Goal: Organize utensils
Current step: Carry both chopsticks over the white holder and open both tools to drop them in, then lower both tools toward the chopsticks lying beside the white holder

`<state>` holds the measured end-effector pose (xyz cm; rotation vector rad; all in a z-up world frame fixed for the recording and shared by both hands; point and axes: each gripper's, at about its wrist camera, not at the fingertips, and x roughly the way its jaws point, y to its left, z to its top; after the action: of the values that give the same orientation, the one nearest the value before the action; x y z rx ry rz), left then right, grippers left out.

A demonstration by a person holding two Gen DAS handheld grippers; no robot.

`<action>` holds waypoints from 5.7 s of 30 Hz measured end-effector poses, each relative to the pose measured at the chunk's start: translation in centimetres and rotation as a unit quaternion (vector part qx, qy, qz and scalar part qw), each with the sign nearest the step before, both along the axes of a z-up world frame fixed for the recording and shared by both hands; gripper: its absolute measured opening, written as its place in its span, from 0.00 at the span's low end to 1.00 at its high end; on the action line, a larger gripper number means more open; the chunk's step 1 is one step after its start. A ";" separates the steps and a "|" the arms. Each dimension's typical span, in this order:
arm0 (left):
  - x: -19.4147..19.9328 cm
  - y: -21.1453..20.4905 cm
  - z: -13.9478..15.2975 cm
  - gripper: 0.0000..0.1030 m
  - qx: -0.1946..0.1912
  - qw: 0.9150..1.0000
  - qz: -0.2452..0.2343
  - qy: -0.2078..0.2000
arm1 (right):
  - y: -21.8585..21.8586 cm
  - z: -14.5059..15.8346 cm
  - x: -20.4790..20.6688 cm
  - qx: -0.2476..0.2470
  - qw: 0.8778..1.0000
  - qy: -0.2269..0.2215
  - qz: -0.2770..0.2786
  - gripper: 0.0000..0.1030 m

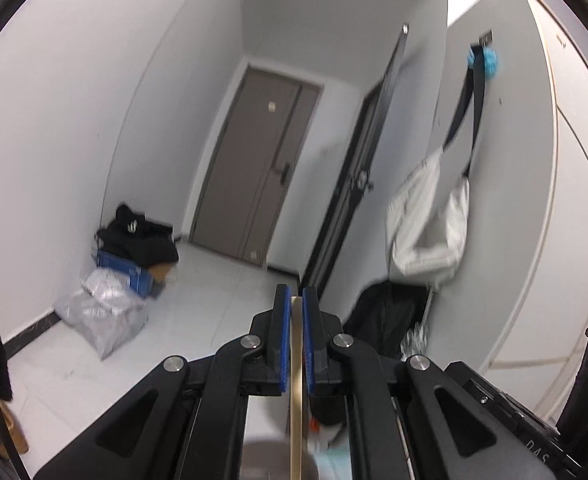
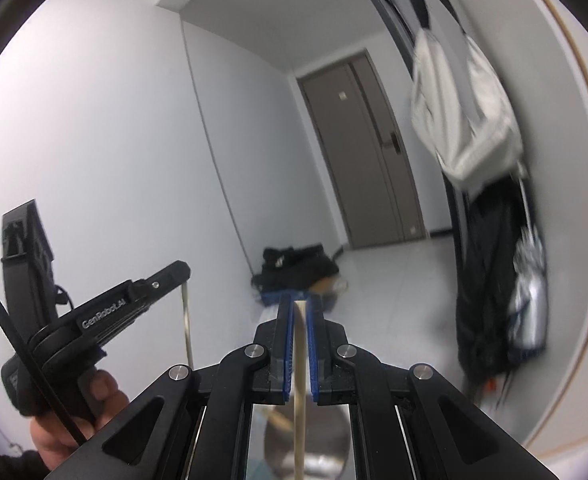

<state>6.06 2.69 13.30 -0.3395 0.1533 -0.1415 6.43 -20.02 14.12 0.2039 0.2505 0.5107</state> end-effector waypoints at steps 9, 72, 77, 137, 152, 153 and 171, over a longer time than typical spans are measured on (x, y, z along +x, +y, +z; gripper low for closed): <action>4.4 0.5 -2.6 0.03 0.027 0.999 0.012 -0.039 | 2.3 -0.4 5.7 -0.005 0.999 -0.031 -0.011 0.05; -4.4 2.7 -5.6 0.78 0.046 0.980 -0.015 0.194 | 1.1 -8.0 -3.7 -0.060 0.992 0.096 0.056 0.51; -6.3 2.3 -5.7 0.86 0.043 0.980 0.009 0.192 | 1.2 -7.6 -6.5 -0.059 0.993 0.086 0.046 0.66; -6.3 2.8 -15.9 0.96 0.044 0.950 0.035 0.308 | 2.7 -24.6 -4.3 -0.195 0.915 0.352 -0.031 0.72; -5.9 5.2 -16.4 0.96 0.005 0.943 0.039 0.331 | 7.0 -26.2 -4.2 -0.309 0.898 0.312 -0.038 0.44; -5.9 5.3 -16.4 0.96 0.002 0.943 0.039 0.331 | 7.0 -26.2 -4.2 -0.307 0.897 0.315 -0.039 0.43; -6.0 6.3 -17.4 0.96 0.003 0.938 0.041 0.344 | 7.8 -26.6 -1.6 -0.289 0.894 0.339 -0.041 0.25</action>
<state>0.10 9.03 -4.09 -0.3775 0.8327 0.0680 4.85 -12.22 -12.45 -0.2022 1.0587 0.2444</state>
